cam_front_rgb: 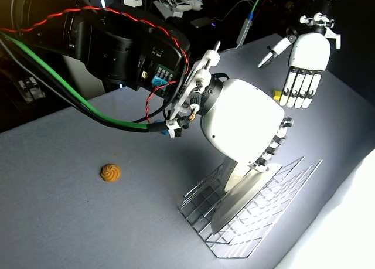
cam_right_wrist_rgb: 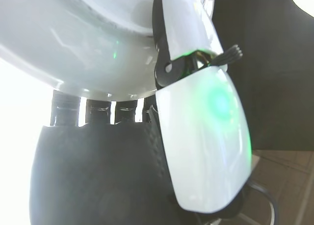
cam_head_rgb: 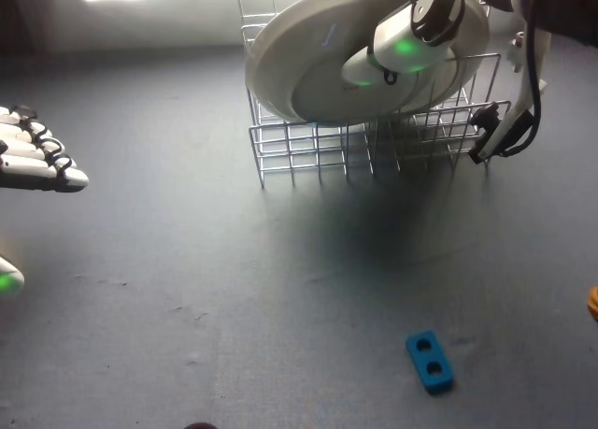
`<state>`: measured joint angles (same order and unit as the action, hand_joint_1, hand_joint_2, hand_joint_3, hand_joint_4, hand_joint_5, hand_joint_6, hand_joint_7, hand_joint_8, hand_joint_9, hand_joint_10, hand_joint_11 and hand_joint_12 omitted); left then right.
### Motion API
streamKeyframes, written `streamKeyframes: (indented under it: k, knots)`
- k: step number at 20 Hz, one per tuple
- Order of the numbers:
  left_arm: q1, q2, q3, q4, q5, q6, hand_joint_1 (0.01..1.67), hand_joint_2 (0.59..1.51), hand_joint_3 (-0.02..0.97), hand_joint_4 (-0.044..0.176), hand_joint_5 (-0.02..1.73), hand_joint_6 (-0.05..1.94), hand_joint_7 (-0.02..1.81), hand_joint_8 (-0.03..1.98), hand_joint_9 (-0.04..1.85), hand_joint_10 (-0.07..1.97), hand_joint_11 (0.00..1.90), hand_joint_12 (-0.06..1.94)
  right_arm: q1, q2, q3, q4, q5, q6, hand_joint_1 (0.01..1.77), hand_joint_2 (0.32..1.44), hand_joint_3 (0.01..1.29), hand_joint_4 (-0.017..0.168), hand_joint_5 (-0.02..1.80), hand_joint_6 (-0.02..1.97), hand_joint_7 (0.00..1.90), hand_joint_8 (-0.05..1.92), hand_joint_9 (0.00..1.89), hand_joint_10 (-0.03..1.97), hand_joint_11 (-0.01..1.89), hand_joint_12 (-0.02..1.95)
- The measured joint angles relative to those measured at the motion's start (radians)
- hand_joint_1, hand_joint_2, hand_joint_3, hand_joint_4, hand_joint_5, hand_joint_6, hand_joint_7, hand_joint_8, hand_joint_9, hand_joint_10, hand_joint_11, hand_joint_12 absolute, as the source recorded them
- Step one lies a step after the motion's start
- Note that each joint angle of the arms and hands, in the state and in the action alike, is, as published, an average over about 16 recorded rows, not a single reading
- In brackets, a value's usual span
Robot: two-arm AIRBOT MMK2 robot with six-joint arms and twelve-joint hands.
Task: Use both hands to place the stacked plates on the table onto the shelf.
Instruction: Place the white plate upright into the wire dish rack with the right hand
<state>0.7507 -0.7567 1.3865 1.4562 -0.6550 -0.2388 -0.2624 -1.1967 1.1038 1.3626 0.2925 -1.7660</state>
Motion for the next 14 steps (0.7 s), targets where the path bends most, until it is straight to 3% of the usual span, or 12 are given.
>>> streamKeyframes:
  k: [10, 14]
  knots:
    - [-0.001, 0.000, 0.000, 0.000, 0.012, -0.021, 0.02, 1.018, 0.020, -0.001, 0.13, 0.01, 0.17, 0.00, 0.12, 0.02, 0.02, 0.31, -0.013, 0.000, 0.000, -0.022, 0.009, 0.003, 1.38, 1.02, 0.01, -0.007, 0.89, 1.01, 0.99, 0.86, 0.95, 1.09, 0.78, 1.15]
    - [-0.001, 0.000, -0.001, 0.000, 0.012, -0.022, 0.02, 1.018, 0.020, -0.001, 0.13, 0.01, 0.17, 0.00, 0.12, 0.02, 0.02, 0.31, -0.022, -0.001, 0.000, -0.040, 0.016, 0.003, 1.36, 1.02, 0.01, -0.007, 0.89, 0.97, 1.01, 0.81, 0.97, 0.91, 0.77, 1.16]
